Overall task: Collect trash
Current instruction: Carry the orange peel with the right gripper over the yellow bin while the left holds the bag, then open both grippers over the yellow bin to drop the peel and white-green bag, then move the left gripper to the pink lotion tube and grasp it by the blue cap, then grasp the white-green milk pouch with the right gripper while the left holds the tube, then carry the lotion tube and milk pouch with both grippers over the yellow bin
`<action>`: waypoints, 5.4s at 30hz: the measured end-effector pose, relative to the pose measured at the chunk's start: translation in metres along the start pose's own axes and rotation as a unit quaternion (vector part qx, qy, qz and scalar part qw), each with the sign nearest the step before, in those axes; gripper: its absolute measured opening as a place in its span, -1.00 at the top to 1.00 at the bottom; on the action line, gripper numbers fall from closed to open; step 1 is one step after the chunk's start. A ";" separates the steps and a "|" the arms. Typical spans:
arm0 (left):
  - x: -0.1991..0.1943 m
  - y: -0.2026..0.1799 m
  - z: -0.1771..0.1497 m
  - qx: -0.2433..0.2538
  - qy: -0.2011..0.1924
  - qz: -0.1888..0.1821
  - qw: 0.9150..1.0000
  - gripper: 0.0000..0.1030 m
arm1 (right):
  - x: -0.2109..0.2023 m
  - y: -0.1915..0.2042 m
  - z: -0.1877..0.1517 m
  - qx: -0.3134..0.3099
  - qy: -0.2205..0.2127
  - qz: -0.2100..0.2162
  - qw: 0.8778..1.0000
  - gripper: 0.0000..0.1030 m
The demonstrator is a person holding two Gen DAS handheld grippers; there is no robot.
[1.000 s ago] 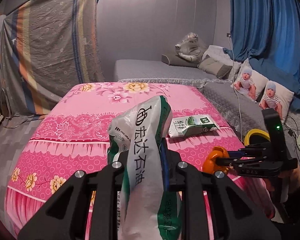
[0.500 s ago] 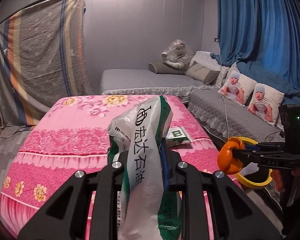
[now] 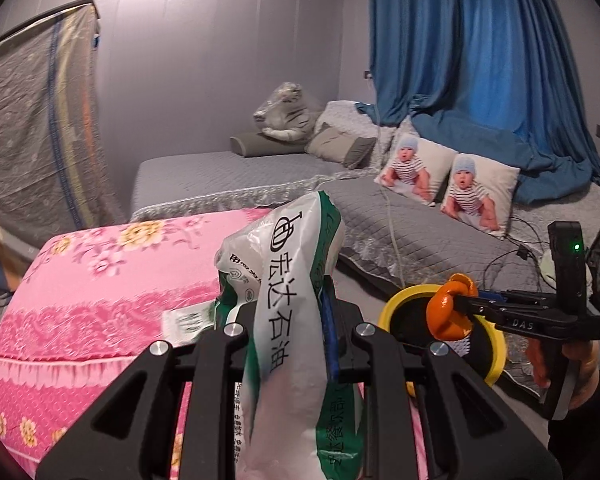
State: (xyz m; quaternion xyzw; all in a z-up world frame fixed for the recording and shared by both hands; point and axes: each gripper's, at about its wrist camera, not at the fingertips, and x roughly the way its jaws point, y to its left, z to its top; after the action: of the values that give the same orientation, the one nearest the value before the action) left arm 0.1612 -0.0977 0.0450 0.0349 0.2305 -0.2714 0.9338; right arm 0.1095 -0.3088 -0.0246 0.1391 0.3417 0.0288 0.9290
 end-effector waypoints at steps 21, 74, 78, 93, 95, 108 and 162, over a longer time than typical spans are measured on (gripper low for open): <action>0.091 -0.130 0.012 0.079 0.015 -0.100 0.992 0.62 | -0.012 -0.101 -0.024 0.083 -0.015 -0.113 0.990 0.54; -0.053 0.178 -0.172 0.232 0.136 -0.270 0.925 -0.83 | 0.073 0.073 -0.012 -0.017 0.095 -0.024 0.995 -0.16; -0.037 0.184 -0.181 0.233 0.161 -0.279 0.918 -0.80 | 0.082 0.088 -0.010 -0.030 0.104 -0.025 0.994 -0.16; -0.008 0.187 -0.187 0.238 0.201 -0.268 0.912 0.15 | 0.089 0.101 -0.009 -0.043 0.113 -0.018 0.993 -0.16; -0.010 0.185 -0.186 0.239 0.201 -0.264 0.913 0.28 | 0.087 0.103 -0.008 -0.050 0.111 -0.015 0.993 -0.16; -0.059 0.180 -0.165 0.213 0.137 -0.220 0.942 0.33 | 0.092 0.151 0.000 -0.210 0.091 0.022 0.973 -0.29; -0.088 0.147 -0.093 -0.012 0.003 -0.006 1.000 0.42 | 0.155 0.189 0.070 -0.300 0.148 0.210 0.919 0.49</action>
State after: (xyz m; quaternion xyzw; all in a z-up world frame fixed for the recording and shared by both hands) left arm 0.1342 0.0877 -0.0072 0.0228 0.2366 -0.2738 0.9320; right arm 0.2810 -0.1209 -0.0183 -0.0838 0.4136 0.3449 0.8384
